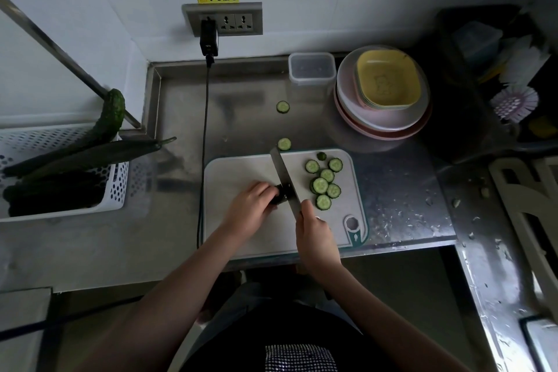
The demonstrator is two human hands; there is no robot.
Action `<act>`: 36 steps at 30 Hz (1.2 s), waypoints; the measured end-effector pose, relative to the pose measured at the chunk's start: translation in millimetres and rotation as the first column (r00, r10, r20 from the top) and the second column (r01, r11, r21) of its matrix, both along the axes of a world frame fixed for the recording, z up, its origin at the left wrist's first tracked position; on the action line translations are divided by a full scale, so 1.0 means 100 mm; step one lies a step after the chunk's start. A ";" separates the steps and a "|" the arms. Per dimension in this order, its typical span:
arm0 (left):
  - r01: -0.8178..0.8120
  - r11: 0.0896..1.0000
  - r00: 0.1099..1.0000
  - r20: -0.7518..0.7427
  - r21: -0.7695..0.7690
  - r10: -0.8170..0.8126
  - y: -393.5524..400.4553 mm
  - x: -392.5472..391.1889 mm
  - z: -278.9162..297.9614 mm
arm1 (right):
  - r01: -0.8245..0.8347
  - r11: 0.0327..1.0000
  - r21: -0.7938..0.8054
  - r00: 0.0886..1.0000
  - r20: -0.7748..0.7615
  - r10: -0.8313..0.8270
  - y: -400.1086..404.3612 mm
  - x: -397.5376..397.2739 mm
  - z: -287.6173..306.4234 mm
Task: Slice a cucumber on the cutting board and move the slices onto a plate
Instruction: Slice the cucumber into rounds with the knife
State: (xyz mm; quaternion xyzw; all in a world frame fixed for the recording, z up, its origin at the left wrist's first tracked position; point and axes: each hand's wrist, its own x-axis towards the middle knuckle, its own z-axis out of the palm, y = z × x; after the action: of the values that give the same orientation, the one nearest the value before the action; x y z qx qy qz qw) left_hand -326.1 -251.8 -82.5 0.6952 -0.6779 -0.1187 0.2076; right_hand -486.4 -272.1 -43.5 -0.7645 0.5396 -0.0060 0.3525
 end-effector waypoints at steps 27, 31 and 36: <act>-0.007 1.000 0.999 -0.039 0.004 0.007 -0.04 0.04 -0.02 | -0.065 0.997 0.038 0.985 -0.157 0.070 -0.02 0.12 -0.17; 0.006 1.000 1.000 -0.022 0.005 -0.006 -0.04 0.05 -0.01 | -0.080 0.996 0.042 0.978 -0.189 0.087 -0.03 0.14 -0.21; -0.008 1.000 0.999 -0.034 0.021 0.009 -0.03 0.05 -0.02 | -0.096 0.995 0.036 0.972 -0.213 0.102 -0.05 0.14 -0.20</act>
State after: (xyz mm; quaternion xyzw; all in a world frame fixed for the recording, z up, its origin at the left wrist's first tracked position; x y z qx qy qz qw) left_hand -320.6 -255.2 -84.6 0.6982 -0.6699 -0.1368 0.2124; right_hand -472.3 -277.1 -63.2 -0.7820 0.5357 0.1012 0.3019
